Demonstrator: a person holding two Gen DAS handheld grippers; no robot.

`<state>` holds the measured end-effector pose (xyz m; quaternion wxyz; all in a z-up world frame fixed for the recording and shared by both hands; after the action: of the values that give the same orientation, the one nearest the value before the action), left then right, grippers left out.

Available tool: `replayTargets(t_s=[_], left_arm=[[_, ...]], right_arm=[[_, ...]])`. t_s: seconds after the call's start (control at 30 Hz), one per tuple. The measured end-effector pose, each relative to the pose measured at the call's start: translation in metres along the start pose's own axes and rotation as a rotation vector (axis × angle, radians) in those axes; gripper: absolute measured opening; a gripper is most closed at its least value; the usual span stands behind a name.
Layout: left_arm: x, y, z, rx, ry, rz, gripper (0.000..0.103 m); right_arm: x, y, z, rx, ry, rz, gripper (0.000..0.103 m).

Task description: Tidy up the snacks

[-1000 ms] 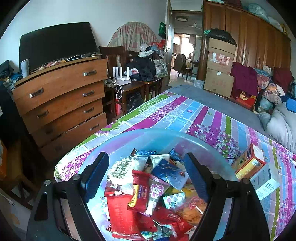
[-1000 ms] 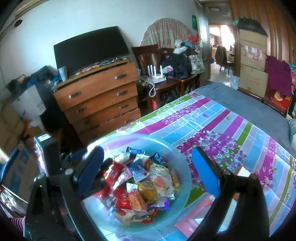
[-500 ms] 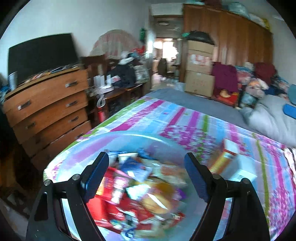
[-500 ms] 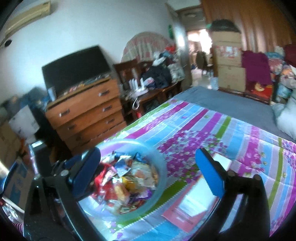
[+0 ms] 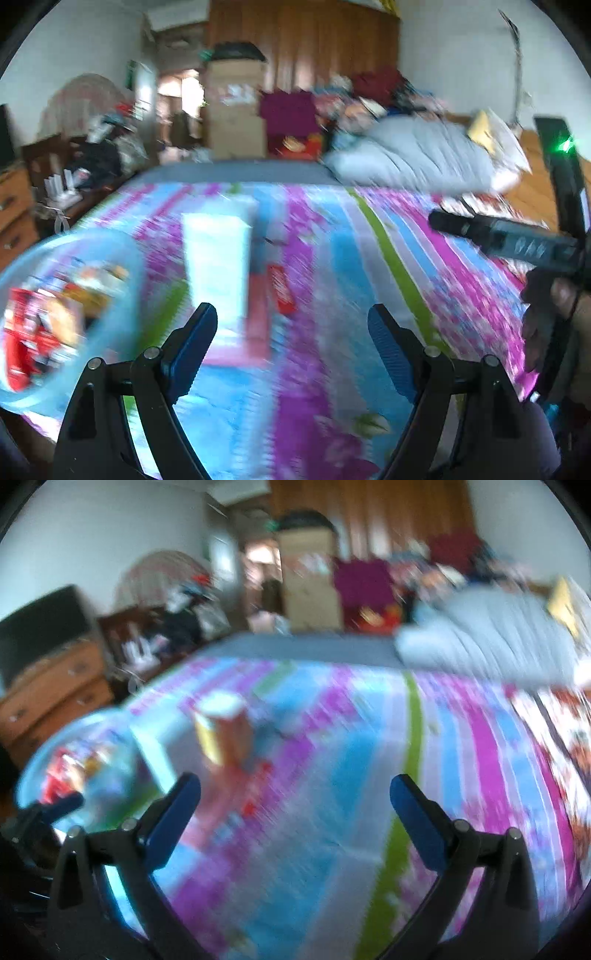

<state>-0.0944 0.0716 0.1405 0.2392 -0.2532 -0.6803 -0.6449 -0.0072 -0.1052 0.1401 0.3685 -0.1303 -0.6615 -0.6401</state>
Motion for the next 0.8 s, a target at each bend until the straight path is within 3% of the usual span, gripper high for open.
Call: replayTargets(t_s=[0.13, 0.33, 0.43, 0.5, 0.6, 0.8], left_arm=[[-0.053, -0.02, -0.026, -0.005, -0.039, 0.119, 0.085], [-0.143, -0.053, -0.055, 0.023, -0.027, 0.288, 0.085], [-0.182, -0.062, -0.071, 0.029, -0.02, 0.349, 0.085], [-0.201, -0.067, -0.079, 0.008, -0.022, 0.393, 0.103], [-0.216, -0.065, -0.09, -0.062, 0.057, 0.342, 0.103], [-0.239, -0.05, -0.093, -0.011, 0.116, 0.338, 0.103]], right_arm=[[-0.042, -0.062, -0.046, -0.064, -0.069, 0.152, 0.103], [-0.084, -0.113, -0.089, -0.126, -0.122, 0.307, 0.103], [-0.092, -0.121, -0.095, -0.13, -0.138, 0.303, 0.103], [-0.095, -0.126, -0.099, -0.148, -0.149, 0.288, 0.103], [-0.1, -0.129, -0.102, -0.162, -0.188, 0.261, 0.103], [-0.107, -0.13, -0.104, -0.179, -0.214, 0.25, 0.103]])
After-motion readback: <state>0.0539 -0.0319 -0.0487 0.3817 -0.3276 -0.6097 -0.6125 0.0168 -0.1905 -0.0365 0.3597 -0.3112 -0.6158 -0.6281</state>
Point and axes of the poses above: each gripper's, at about its wrist camera, not at the fingertips, and x roughly against the way its jaws point, z to its left, y to its top, the point moved 4 cm from there along -x, roughly the way its jaws point, and after that the axes turned 6 degrees about z, right-handed, at the moved point
